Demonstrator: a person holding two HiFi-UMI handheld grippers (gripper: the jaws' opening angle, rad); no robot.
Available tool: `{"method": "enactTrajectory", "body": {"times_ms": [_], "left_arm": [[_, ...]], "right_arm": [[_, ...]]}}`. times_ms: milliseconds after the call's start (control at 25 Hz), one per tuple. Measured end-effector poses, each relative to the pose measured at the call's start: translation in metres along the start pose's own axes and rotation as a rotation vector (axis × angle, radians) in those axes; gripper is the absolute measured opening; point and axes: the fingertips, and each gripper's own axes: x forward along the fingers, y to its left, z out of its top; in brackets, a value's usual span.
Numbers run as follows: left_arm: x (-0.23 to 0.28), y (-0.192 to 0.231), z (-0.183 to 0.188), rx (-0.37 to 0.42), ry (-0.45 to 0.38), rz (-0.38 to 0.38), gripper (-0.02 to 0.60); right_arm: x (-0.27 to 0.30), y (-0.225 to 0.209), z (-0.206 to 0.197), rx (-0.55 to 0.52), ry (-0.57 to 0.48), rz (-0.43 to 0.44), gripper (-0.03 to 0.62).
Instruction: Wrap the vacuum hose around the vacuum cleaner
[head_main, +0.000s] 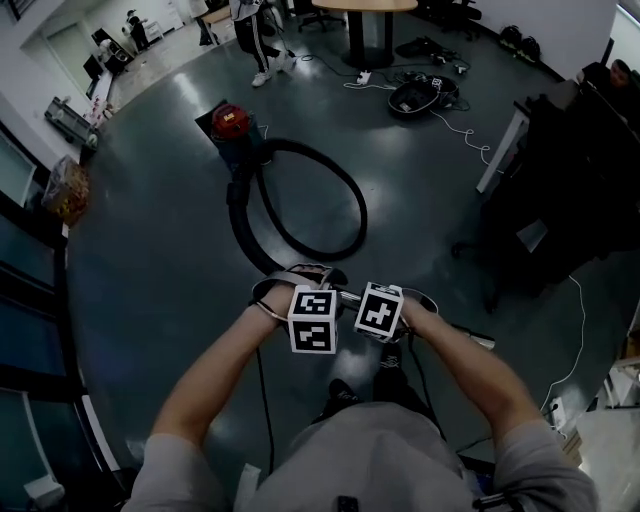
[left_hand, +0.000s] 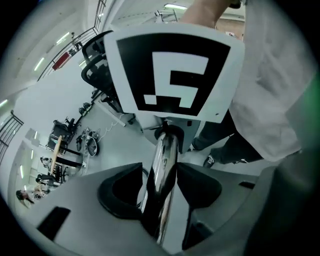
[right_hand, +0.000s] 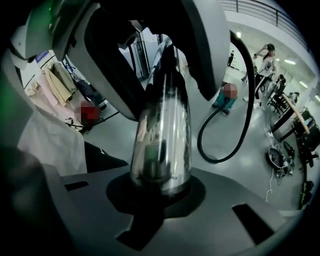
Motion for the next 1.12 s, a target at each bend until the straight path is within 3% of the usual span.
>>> {"method": "enactTrajectory", "body": {"times_ms": [160,320,760,800,880,1120], "left_arm": [[0.011,0.008,0.006,0.005,-0.019,-0.088,0.209],[0.025,0.026,0.028,-0.001,-0.057,-0.176,0.209],[0.104,0.055,0.056,-0.109,0.009,-0.270,0.206],[0.108,0.054,0.057,-0.109,0.017,-0.281,0.197],[0.115,0.051,0.058,-0.109,0.018,-0.298,0.117],[0.120,0.047,0.054,-0.141,-0.009,-0.357,0.110]], "right_arm": [[-0.010,-0.008,-0.015,-0.020,0.070,0.054,0.052],[-0.018,-0.035,-0.037,-0.098,0.116,0.052,0.053],[-0.033,-0.088,-0.106,-0.176,0.239,0.138,0.054],[-0.033,-0.090,-0.110,-0.183,0.248,0.145,0.054],[-0.031,-0.092,-0.114,-0.199,0.261,0.157,0.054],[-0.021,-0.087,-0.120,-0.160,0.299,0.256,0.054]]}}
